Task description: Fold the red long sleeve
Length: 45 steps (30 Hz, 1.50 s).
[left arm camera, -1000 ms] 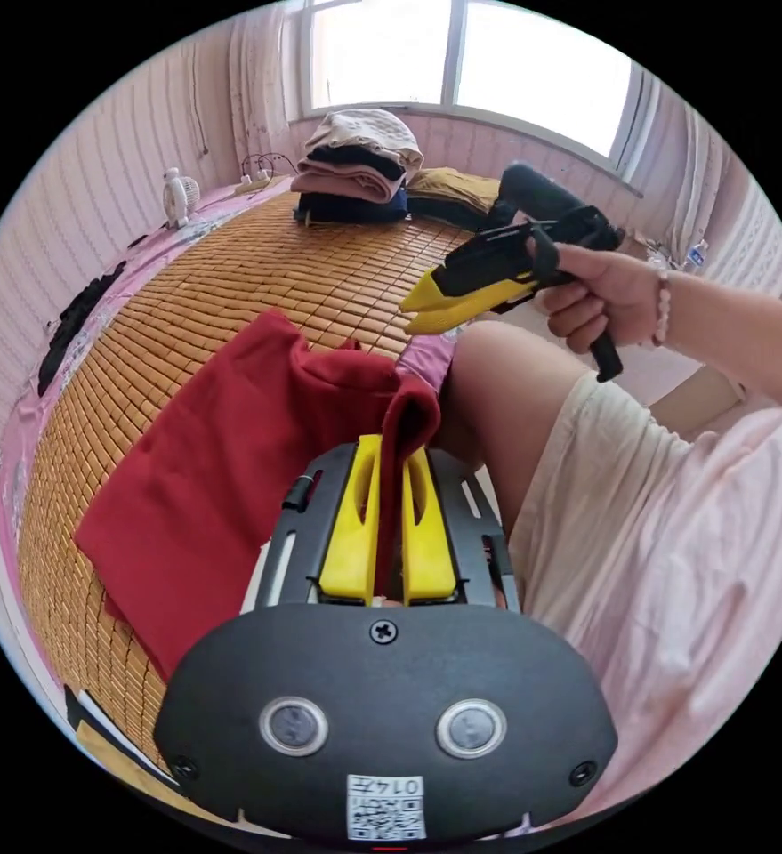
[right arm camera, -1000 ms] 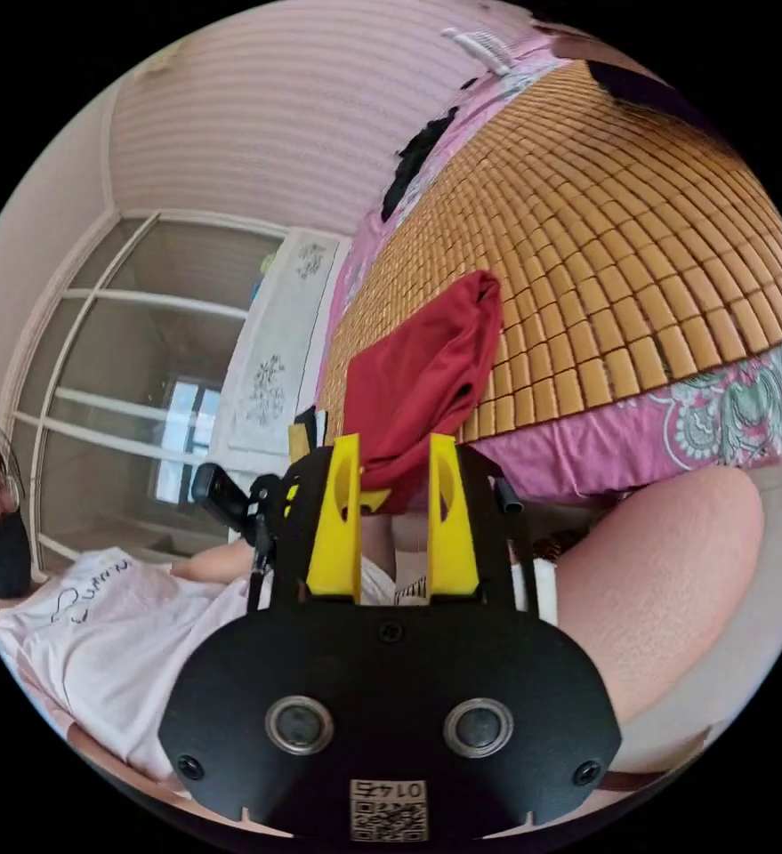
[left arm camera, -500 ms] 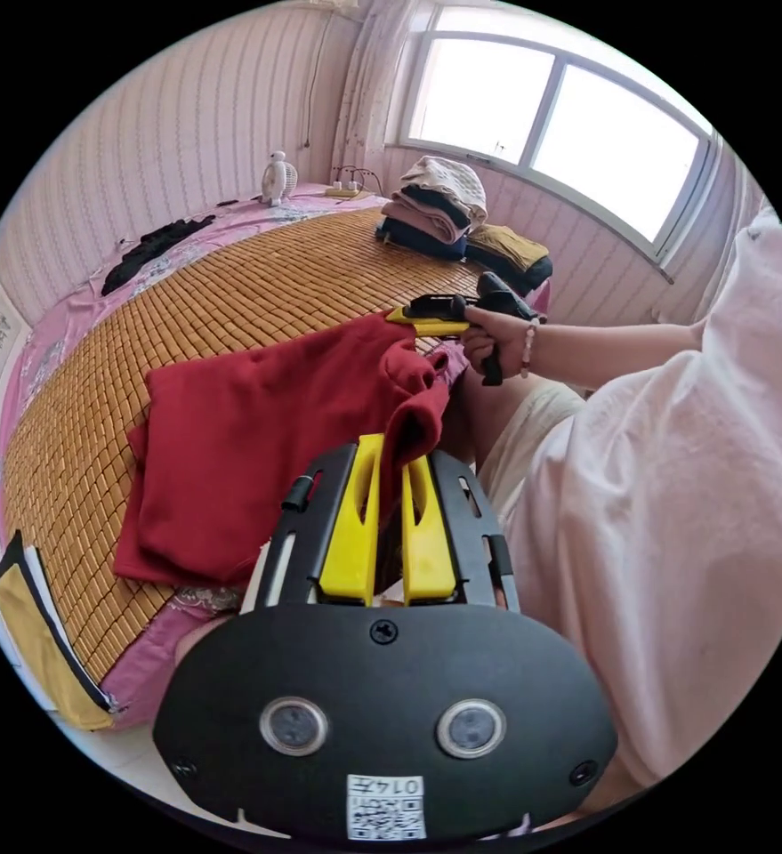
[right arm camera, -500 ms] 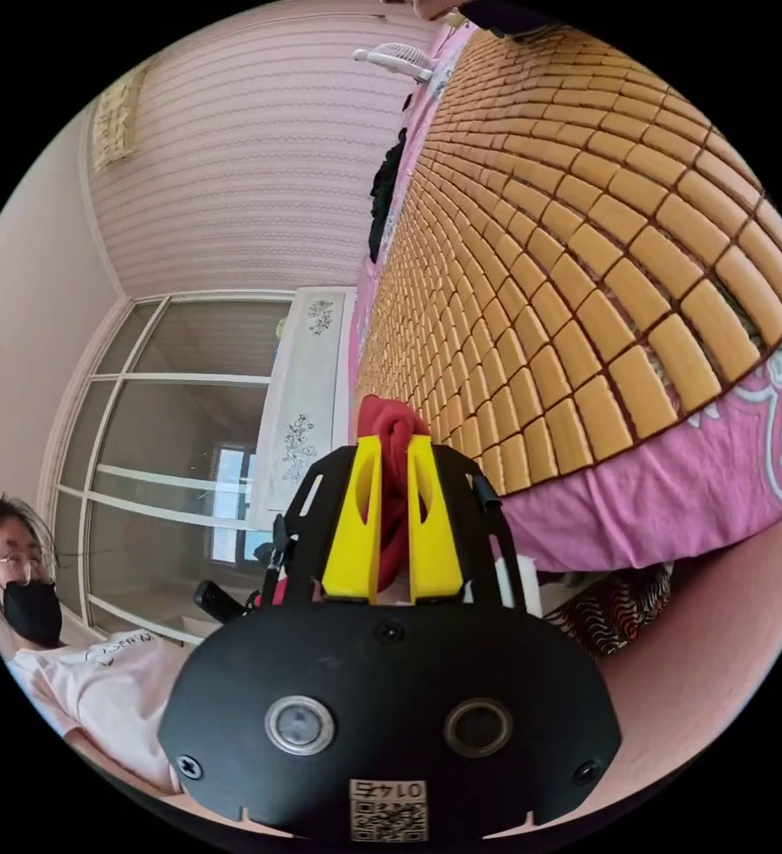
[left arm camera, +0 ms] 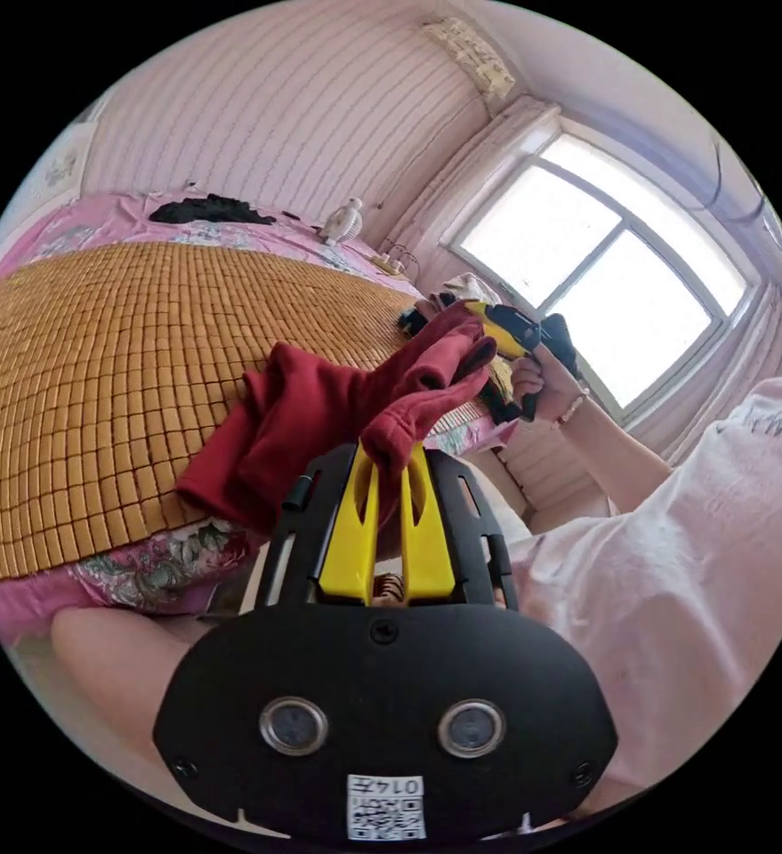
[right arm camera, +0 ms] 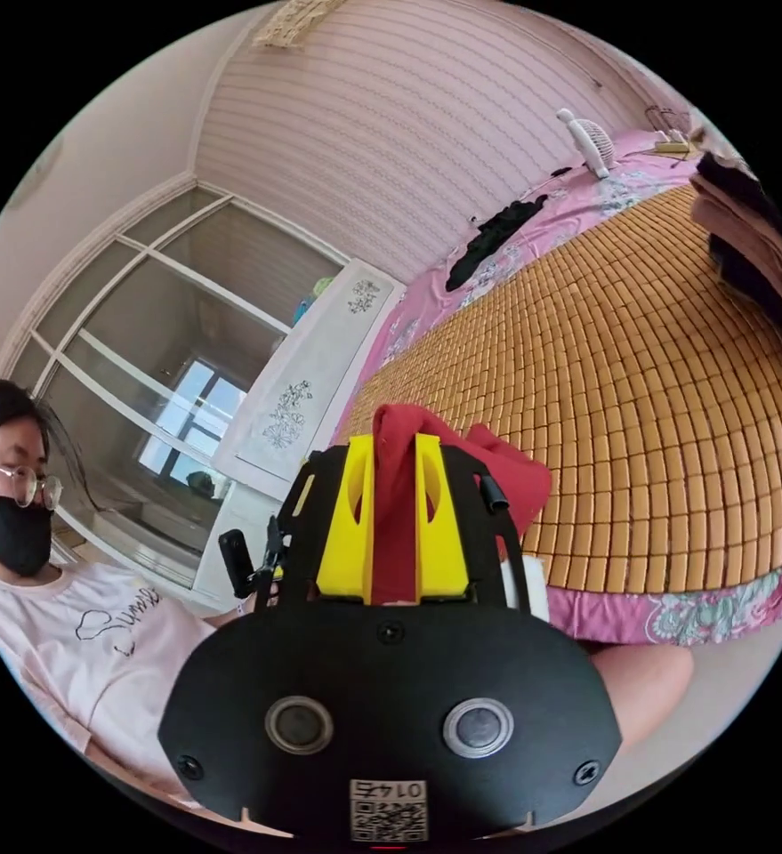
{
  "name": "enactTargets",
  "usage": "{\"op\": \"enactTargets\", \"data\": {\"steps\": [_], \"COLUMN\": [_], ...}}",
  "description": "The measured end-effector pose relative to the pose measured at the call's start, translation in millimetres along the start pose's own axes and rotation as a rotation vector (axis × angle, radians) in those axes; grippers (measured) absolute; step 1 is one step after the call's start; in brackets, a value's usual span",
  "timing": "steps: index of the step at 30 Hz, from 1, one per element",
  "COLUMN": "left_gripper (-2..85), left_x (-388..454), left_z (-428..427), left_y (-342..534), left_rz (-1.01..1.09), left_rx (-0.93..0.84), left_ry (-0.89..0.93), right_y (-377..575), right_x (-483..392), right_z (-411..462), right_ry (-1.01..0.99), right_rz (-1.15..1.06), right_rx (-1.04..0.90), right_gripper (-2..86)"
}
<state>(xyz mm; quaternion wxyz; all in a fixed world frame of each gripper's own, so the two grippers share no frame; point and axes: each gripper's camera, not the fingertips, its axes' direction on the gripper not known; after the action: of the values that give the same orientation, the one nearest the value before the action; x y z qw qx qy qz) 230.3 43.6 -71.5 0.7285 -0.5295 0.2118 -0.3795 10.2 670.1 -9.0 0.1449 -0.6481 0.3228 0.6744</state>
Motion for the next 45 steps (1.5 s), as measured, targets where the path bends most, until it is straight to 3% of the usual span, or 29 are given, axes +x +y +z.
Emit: {"op": "enactTargets", "data": {"steps": [5,7,14,19,24,28,31,36,39,45], "left_gripper": [3.3,3.4,5.3,6.5,8.2,9.0,12.4,13.2,12.5,9.3], "left_x": [-67.2,-87.5,-146.4,-171.3,-183.3,-169.8,-162.9,-161.9,-161.1,-151.9], "left_z": [-9.3,0.6,20.7,30.1,13.3,-14.1,-5.2,13.5,20.8,16.4], "left_y": [13.3,15.5,15.3,23.7,27.7,28.4,23.4,10.2,12.1,24.7], "left_rz": [-0.231,-0.287,-0.432,-0.442,-0.512,-0.413,-0.327,-0.263,-0.217,-0.165], "left_rx": [-0.007,-0.048,-0.128,-0.155,-0.127,-0.108,-0.150,-0.221,-0.246,-0.216], "left_ry": [-0.180,-0.231,-0.256,-0.238,-0.143,-0.258,-0.326,-0.396,-0.390,-0.385], "right_y": [-53.6,-68.8,-95.2,-81.9,-96.9,-113.6,-125.3,-120.4,-119.2,-119.1], "right_x": [-14.5,-12.0,-22.6,-1.1,-28.6,-84.9,-89.0,-49.5,-18.1,-19.0], "right_z": [137.5,199.3,271.4,339.3,339.5,319.8,333.9,395.9,415.6,416.4], "right_ry": [0.047,0.157,0.591,0.797,0.702,0.449,0.381,0.515,0.474,0.396], "right_rz": [-0.033,0.003,-0.060,-0.162,-0.216,-0.448,-0.430,-0.356,-0.216,-0.245], "right_rx": [-0.199,-0.313,-0.349,-0.668,-0.547,-0.408,-0.441,-0.720,-0.827,-0.862], "right_gripper": [8.2,7.4,1.4,0.5,2.2,14.7,22.3,20.5,15.2,8.5]}}
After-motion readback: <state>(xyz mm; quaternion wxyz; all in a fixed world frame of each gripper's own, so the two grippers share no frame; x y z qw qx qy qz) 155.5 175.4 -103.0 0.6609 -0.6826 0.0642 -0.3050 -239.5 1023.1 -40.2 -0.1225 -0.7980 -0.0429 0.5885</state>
